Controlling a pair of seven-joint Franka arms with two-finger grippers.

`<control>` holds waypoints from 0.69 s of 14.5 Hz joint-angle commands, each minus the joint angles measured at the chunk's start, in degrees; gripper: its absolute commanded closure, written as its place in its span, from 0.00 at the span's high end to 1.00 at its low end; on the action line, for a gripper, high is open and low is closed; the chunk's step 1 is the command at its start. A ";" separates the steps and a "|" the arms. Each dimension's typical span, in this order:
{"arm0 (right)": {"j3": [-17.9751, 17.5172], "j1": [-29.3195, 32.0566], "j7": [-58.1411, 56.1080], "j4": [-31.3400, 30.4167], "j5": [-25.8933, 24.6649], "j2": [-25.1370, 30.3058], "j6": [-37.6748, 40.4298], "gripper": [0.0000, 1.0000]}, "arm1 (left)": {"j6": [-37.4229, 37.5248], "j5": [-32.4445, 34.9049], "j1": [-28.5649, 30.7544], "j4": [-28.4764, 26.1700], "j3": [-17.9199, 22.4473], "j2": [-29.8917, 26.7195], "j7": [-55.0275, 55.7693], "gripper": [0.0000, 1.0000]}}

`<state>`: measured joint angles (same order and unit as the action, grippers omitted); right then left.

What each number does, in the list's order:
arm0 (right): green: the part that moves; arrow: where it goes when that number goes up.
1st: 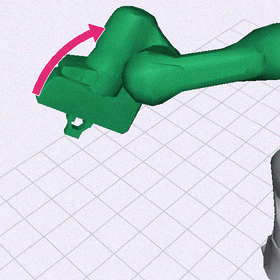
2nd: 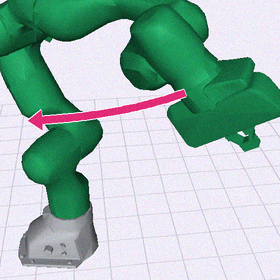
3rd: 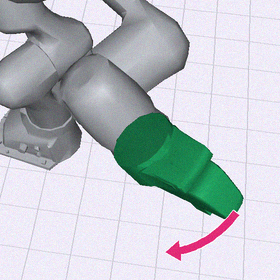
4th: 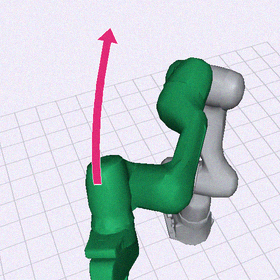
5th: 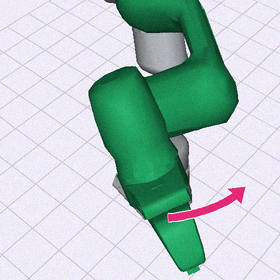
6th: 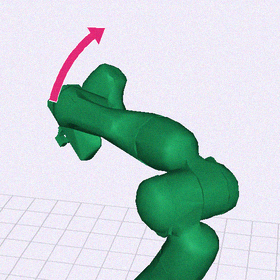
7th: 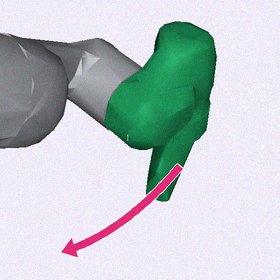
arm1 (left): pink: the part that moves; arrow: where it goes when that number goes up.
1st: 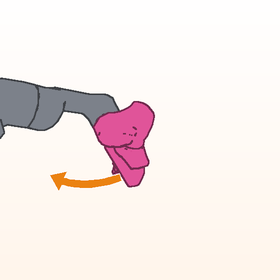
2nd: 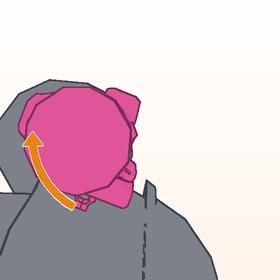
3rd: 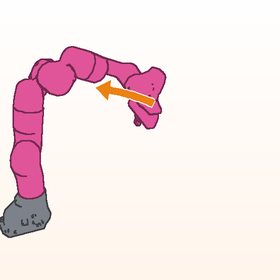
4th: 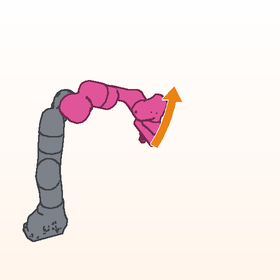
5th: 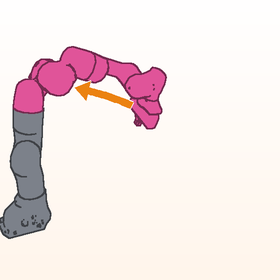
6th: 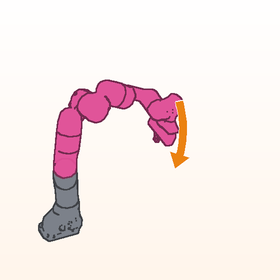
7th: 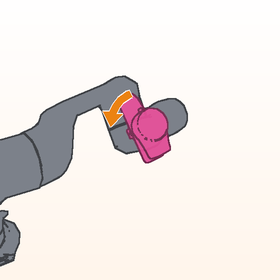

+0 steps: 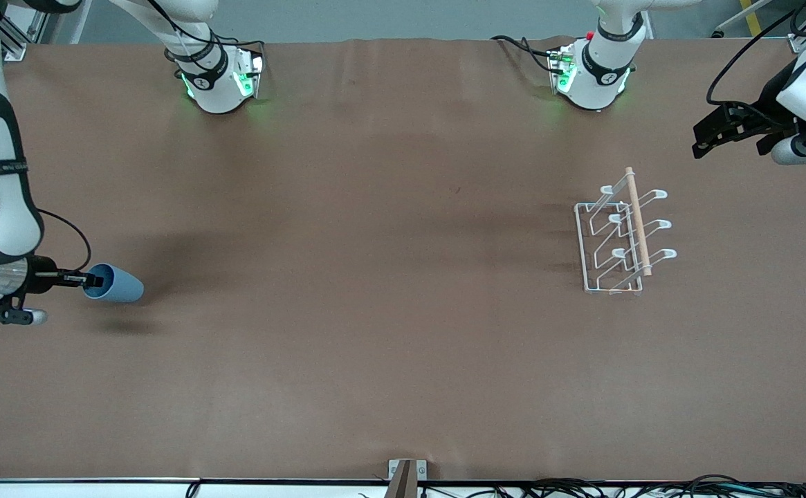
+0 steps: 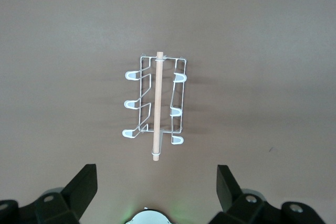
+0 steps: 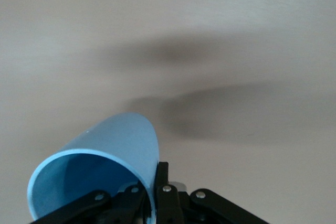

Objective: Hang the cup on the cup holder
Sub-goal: 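Close the right gripper on the blue cup's rim, then lift the blue cup with the right gripper while the left gripper approaches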

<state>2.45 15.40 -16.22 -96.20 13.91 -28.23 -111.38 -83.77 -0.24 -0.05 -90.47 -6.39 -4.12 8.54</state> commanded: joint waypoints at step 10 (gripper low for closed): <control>-6.85 -5.28 -0.92 -4.17 40.91 11.70 20.67 0.02 | 1.06 0.51 -0.91 1.53 -0.46 2.72 -0.89 1.00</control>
<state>-4.16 12.24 -16.29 -97.18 50.25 -19.83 -91.44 -83.70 -0.25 -0.32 -90.47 -6.61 -2.41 8.43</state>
